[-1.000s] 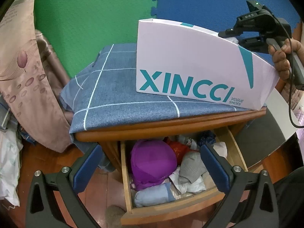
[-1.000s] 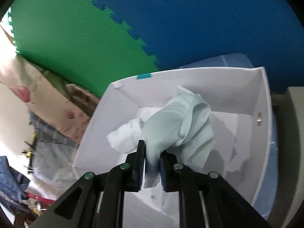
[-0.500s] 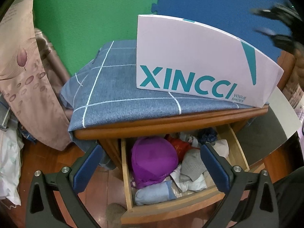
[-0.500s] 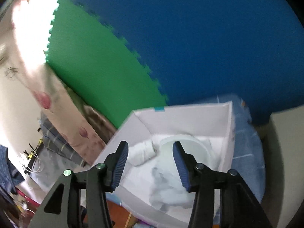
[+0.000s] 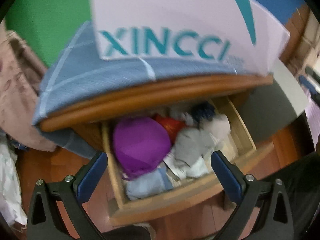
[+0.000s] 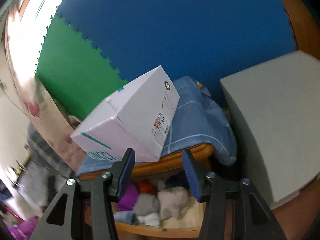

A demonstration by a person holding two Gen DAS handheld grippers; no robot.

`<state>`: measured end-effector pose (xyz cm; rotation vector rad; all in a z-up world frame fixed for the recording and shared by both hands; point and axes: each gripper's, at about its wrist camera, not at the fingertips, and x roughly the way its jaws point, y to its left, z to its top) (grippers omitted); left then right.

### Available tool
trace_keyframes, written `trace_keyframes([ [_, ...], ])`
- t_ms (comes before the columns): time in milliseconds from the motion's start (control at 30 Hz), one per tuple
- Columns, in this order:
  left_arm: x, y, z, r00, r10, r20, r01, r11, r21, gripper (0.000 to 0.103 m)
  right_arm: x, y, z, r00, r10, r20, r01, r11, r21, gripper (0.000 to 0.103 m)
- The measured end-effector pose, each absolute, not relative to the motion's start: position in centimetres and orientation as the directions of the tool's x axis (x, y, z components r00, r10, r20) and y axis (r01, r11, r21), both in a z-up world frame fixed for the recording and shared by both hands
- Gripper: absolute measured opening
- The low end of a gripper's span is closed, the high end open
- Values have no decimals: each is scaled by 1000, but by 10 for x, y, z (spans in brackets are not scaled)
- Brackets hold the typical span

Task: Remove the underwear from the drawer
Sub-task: 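Reach into the drawer and grasp the grey sock with the left gripper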

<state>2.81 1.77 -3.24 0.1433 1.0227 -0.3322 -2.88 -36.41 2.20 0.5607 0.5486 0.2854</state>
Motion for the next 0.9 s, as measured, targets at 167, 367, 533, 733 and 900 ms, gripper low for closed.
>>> trace_keyframes([
  [167,31,-15,-55,432,-182,-883,367,930,-13,102,-37,-375,27,844,400,-358,-116,788,605,51],
  [367,39,-46,-85,362,-117,-925,419,907,49,102,-43,-389,26,848,430,-310,-127,732,669,51],
  [533,55,-64,-107,277,-93,-957,448,893,43,102,-47,-392,28,847,446,-290,-144,716,683,51],
  [733,64,-84,-128,233,-38,-972,511,855,89,102,-50,-396,28,840,468,-274,-158,695,701,51],
  [900,70,-97,-141,233,-14,-972,553,824,121,103,-49,-403,24,834,494,-248,-163,649,743,51],
])
